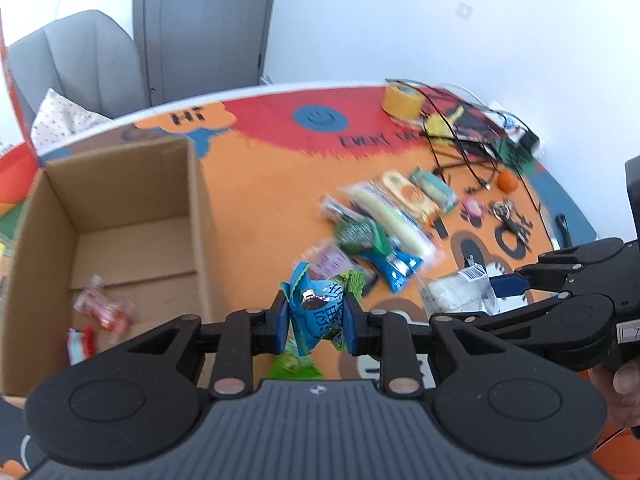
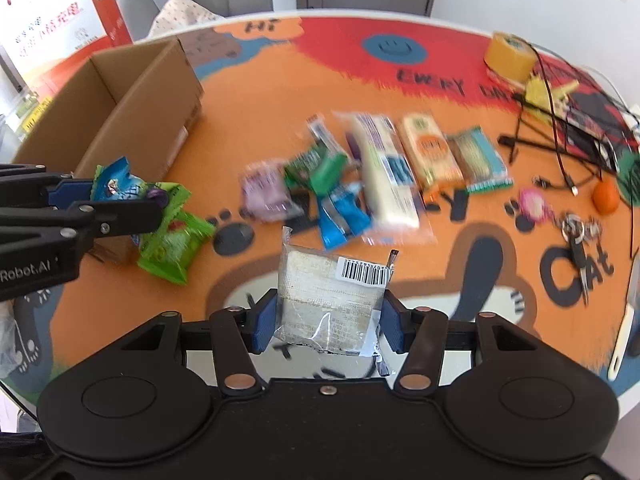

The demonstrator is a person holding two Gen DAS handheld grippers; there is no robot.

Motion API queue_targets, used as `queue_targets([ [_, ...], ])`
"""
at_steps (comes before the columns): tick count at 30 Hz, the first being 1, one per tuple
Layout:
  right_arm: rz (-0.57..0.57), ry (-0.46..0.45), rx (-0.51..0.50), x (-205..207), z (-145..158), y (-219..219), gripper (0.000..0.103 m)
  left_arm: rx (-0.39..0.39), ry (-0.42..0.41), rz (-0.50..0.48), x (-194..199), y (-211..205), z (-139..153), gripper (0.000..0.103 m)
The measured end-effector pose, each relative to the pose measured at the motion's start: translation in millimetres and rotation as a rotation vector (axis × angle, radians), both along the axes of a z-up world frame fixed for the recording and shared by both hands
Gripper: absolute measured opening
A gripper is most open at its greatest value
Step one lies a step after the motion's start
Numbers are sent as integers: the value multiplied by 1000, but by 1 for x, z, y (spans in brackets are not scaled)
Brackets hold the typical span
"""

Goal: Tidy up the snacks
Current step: 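Carry the blue candy and white bread pack over the cardboard box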

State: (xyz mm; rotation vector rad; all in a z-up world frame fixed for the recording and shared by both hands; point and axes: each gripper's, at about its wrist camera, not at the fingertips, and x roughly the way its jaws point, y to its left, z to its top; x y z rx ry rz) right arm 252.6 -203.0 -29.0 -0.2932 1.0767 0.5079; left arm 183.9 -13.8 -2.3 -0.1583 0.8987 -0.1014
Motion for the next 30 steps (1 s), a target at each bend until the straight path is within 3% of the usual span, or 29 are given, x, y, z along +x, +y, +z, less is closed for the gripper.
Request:
queue_targets([
  [12,104,-55,52,8,34,50,52,32,-28,107,-5,51,20,26],
  [30,261,-80,57,1,50,134,52,24,25,245,-23,118,12,26],
])
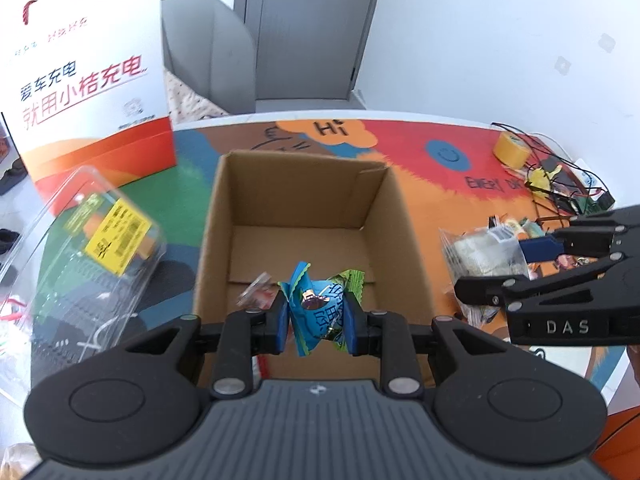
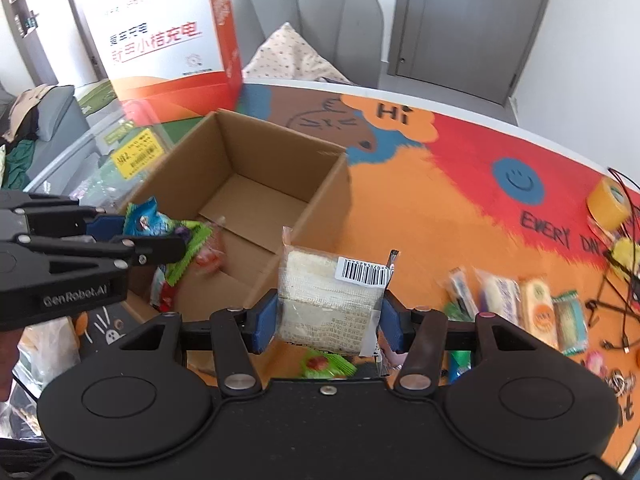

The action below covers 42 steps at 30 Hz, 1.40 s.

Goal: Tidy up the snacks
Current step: 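Carry the blue candy and white bread pack over the cardboard box, then open both tools to drop the candy and bread into the box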

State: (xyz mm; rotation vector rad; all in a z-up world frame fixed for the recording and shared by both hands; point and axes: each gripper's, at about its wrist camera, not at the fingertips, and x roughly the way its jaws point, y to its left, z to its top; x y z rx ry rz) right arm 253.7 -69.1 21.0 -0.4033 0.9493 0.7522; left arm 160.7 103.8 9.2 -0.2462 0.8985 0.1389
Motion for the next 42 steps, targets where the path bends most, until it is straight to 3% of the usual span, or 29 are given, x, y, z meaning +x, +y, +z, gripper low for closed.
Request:
queue_targets([
  [4,30,5,-1,-4,-1,16,52,-28,29,13,-3,12,-6,29],
  [18,97,-5,-20,-15,-1,55,53,-57,6,63,-21,36,-1,39],
  [25,133,16,-27,-21,0,60,53,-42,-63,97,-36,39,13,64],
  [28,152,38,-37,-25,-3,60,57,-39,-67,102,-37,39,14,68],
  [35,122,-1,-14,-30,5,40,80,-27,-73,97,-36,28,14,70],
  [42,56,-8,31,-26,9,1,84,-26,-55,81,-30,14,13,85],
])
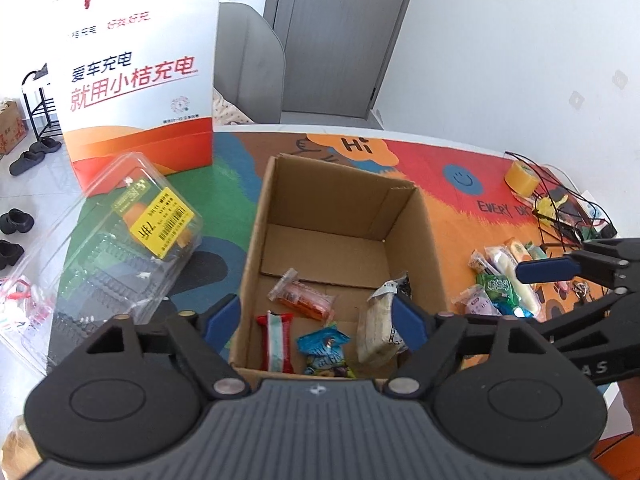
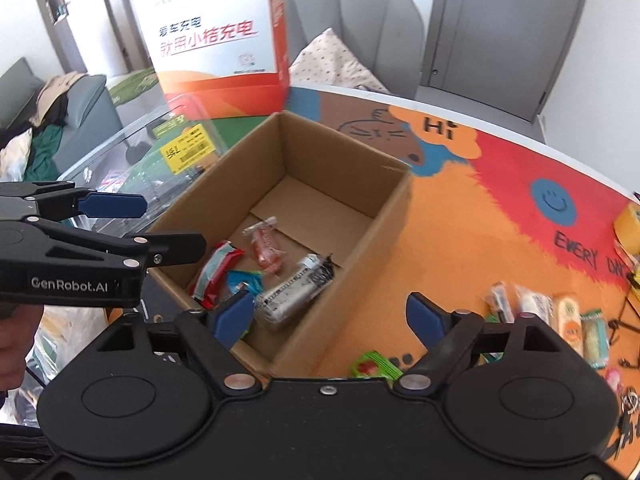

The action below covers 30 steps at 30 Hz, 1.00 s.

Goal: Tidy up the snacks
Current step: 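Open both tools to drop the candy and bread into the box, then grasp the purple pastry pack with the left tool while the right tool grasps the white bread pack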

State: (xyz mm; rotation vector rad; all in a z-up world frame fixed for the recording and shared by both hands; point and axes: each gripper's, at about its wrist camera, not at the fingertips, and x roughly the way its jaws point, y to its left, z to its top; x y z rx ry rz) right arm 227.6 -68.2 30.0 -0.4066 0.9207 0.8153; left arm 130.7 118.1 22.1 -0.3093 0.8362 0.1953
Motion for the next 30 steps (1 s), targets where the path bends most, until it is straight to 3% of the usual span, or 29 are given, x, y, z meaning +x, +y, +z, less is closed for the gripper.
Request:
queue_targets([
  [5,-77,2,32,5,-2,-31,88,8,-46,-19,0,-14,3,102],
  [10,-148,-4,78,6,-9,-68,92,6,-102,-41,-1,-31,6,103],
  [13,-188,-26,101,3,-14,-89,103,-20,-122,-78,-1,-42,5,103],
  [17,-241,-54,106,0,-23,-113,103,-11,-129,-125,0,-61,4,103],
  [21,-293,-22,151,0,-32,-139,103,-19,-113,-180,2,-77,2,103],
  [30,-363,-87,228,-9,-48,-179,103,-30,-108,-241,4,-114,-5,103],
])
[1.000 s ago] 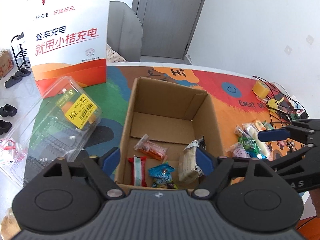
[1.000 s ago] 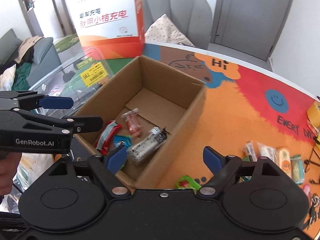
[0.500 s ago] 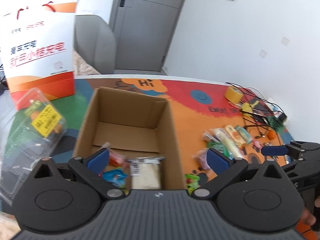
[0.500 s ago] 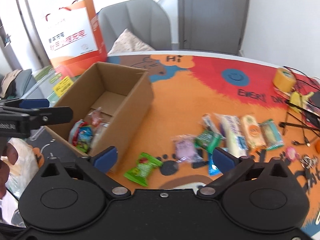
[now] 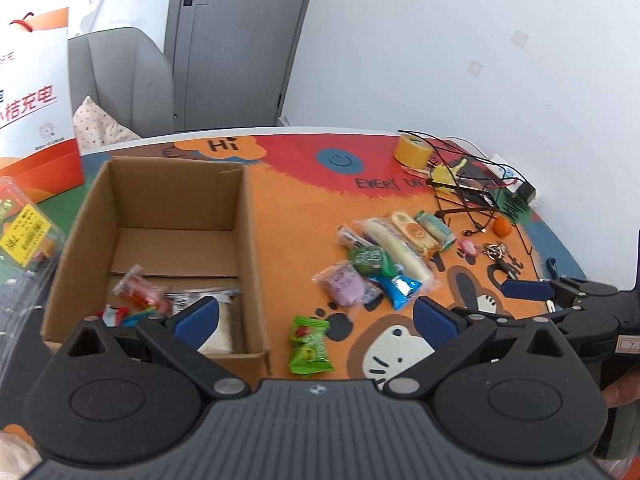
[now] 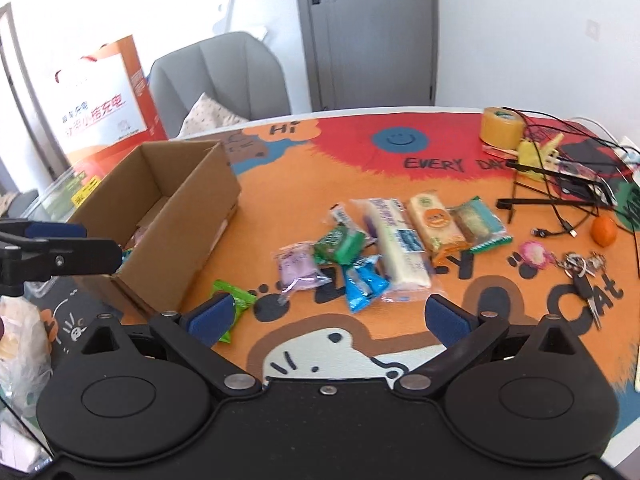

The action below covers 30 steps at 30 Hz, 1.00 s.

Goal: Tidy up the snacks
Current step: 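Grasp the purple pastry pack with the left tool while the right tool grasps the white bread pack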

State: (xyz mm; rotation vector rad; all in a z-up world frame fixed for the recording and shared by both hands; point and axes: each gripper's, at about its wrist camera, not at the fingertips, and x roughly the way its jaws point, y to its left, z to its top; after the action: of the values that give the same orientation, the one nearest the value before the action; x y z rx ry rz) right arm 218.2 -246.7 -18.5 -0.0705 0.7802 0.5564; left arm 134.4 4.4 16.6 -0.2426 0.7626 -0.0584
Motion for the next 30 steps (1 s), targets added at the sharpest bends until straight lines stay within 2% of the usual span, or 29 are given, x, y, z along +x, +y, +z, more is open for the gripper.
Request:
queue_targets([
  [8,-88,-49,37,6,-18,-26,103,7,-27,-34,19,-23,-1,102],
  [12,-109,-60,27,15,-27,-34,103,1,-3,-37,35,-33,-8,100],
  [18,-128,-86,70,26,-37,-43,101,-6,20,-43,57,-45,-19,83],
  [20,-141,-81,62,32,-41,-42,95,-17,29,-36,64,-46,-25,73],
  [21,-140,-68,71,36,-44,-42,88,-19,37,-30,68,-47,-28,71],
  [23,-150,-45,99,42,-49,-43,83,-27,54,-18,75,-48,-35,65],
  [26,-166,-24,124,49,-56,-41,77,-34,86,-1,86,-48,-46,60],
  [30,-170,-26,121,54,-64,-34,72,-38,122,11,98,-49,-59,57],
])
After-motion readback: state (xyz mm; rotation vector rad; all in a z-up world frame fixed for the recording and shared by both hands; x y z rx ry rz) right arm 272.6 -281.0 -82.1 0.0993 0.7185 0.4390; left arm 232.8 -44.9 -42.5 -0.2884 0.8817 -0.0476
